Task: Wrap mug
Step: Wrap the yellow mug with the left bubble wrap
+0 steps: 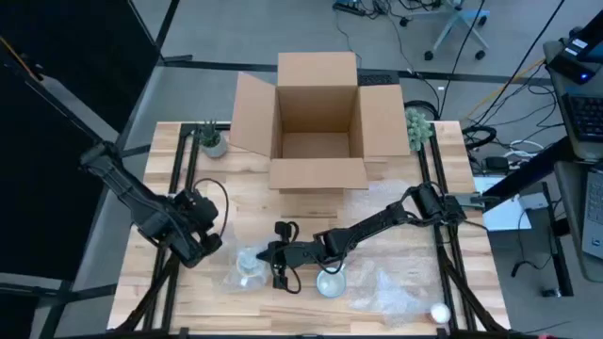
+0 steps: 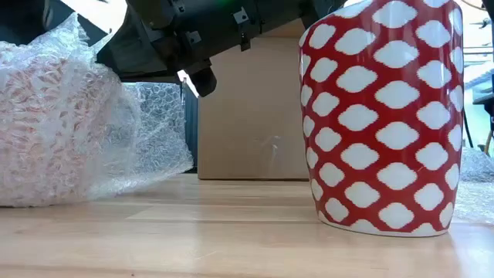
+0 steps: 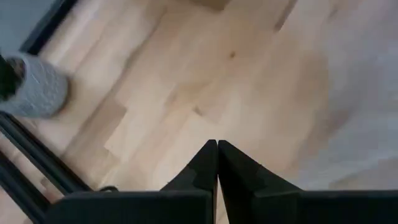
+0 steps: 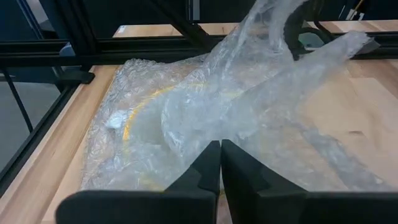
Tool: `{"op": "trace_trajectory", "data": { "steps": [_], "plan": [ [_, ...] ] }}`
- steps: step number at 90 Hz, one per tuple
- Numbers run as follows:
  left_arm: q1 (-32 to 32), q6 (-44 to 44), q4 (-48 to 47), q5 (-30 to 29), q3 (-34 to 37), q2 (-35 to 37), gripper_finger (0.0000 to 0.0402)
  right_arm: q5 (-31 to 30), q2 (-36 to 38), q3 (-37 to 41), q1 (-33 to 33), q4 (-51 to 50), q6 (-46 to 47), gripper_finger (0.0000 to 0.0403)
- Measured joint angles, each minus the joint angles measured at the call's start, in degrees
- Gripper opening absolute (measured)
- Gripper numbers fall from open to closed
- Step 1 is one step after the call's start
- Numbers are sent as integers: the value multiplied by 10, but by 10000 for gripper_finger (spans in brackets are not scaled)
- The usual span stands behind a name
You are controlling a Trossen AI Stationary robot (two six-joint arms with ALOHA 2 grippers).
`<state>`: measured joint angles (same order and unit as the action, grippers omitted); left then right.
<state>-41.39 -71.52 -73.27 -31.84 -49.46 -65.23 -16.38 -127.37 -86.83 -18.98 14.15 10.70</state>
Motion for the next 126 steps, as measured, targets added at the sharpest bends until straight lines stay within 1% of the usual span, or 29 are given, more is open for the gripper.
{"op": "trace_trajectory", "data": {
  "steps": [6,14,20,32,41,52,69,84,103,110,122,126],
  "plan": [
    [0,21,85,4,47,3,0,0,0,0,0,0,-3,0],
    [0,114,220,31,82,3,0,0,0,0,0,0,-2,0],
    [0,175,304,47,84,3,0,0,0,0,-1,0,-3,0],
    [0,244,436,49,79,3,0,0,0,0,-2,0,-4,0],
    [0,282,499,57,79,-10,0,0,0,0,-2,0,-4,0],
    [0,287,522,77,79,-34,0,0,0,0,-3,0,-4,0],
    [1,284,525,89,78,-91,0,0,0,0,-2,0,-9,0],
    [2,272,543,92,75,-131,0,6,16,2,-3,-10,-17,0],
    [3,270,555,94,76,-136,0,9,49,5,-9,-56,-26,0],
    [4,270,554,96,76,-136,0,9,57,5,-12,-47,-28,0],
    [8,269,554,97,77,-136,0,6,58,3,-12,-5,-26,0],
    [9,269,554,97,77,-136,0,4,53,3,-12,23,-22,0]
  ]
}}
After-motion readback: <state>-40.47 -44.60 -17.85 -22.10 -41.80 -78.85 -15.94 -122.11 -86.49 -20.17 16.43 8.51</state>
